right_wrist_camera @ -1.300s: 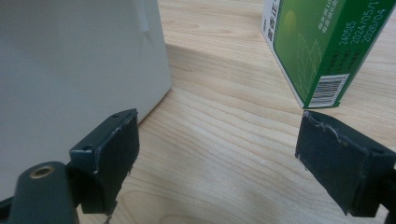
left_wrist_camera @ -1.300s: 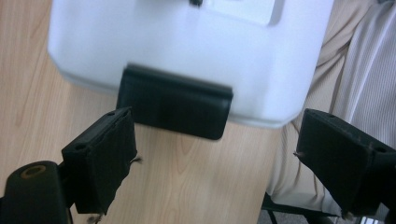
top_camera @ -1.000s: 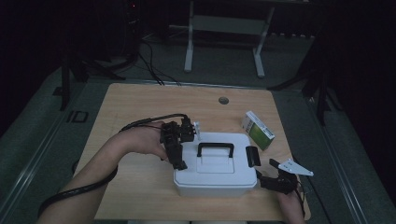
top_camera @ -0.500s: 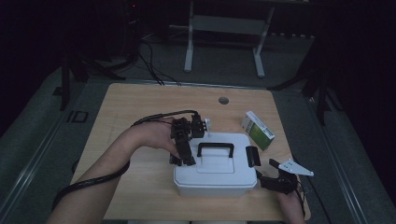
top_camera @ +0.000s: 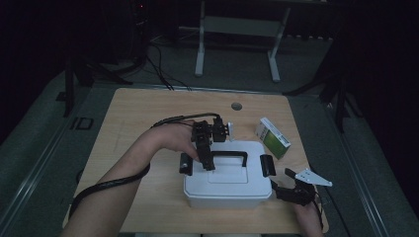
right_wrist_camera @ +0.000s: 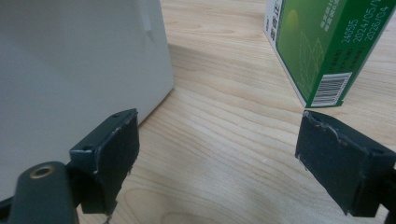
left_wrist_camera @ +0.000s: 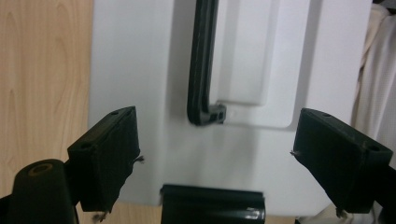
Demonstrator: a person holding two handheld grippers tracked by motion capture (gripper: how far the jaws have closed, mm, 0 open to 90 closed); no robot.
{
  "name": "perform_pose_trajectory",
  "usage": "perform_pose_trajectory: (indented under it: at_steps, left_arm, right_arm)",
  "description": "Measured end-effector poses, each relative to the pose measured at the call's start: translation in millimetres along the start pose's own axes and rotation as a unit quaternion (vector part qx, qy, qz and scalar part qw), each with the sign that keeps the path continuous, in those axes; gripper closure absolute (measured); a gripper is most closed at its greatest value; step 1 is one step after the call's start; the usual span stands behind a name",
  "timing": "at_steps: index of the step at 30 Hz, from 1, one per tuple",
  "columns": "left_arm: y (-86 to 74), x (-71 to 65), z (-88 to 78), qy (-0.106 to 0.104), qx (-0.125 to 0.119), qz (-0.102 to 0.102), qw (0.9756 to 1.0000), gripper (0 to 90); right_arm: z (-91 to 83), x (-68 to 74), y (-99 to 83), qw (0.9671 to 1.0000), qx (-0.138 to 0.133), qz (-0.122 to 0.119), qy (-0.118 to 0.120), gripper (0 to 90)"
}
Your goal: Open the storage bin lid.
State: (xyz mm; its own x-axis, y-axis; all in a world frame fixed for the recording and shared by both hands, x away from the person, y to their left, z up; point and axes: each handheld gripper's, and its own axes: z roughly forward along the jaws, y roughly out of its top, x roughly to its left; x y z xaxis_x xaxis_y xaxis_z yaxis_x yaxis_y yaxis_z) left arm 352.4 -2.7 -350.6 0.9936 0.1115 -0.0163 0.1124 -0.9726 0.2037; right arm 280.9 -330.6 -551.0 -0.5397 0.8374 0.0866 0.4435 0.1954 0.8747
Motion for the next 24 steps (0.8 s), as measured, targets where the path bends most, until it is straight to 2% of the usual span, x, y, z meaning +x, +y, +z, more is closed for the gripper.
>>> perform_pose_trajectory:
  at_steps: [6,9,11,15,16,20,21,22,24]
  left_arm:
    - [8.1,4.6,4.1,0.003,-0.003,0.006,1.0000,14.8]
    - [11.0,6.2,8.0,0.013,0.003,0.013,0.9998,15.1]
    - [17.2,7.5,14.5,0.009,0.008,0.025,0.9996,16.2]
    - [23.4,8.4,17.9,0.006,0.013,0.033,0.9993,18.3]
    - [24.9,7.6,17.8,0.012,0.013,0.037,0.9991,18.6]
    - [29.3,6.3,15.7,0.009,0.006,0.045,0.9989,25.7]
    - [29.9,5.1,15.0,0.016,0.003,0.056,0.9983,28.6]
    - [31.3,4.6,14.3,0.017,0.001,0.052,0.9985,29.5]
    - [33.1,3.8,14.0,0.024,0.002,0.063,0.9977,31.3]
  right_arm:
    - [-0.2,-0.2,0.1,1.0000,0.000,0.000,0.001,13.3]
    - [-0.2,-0.5,0.1,1.0000,0.000,0.000,0.002,13.3]
    - [0.2,-0.6,0.1,1.0000,0.001,0.000,0.002,13.3]
    - [0.3,-0.5,0.0,1.0000,0.002,-0.001,0.002,13.3]
    - [0.0,-0.6,-0.1,1.0000,0.001,0.000,0.002,13.3]
    - [0.0,-1.1,-0.4,1.0000,0.000,0.001,0.002,13.3]
    - [0.0,-1.0,-0.3,1.0000,0.000,0.001,0.002,13.3]
    - [0.0,-0.9,-0.3,1.0000,0.000,0.001,0.003,13.3]
    - [-0.2,-1.0,-0.3,1.0000,-0.001,0.001,0.004,13.3]
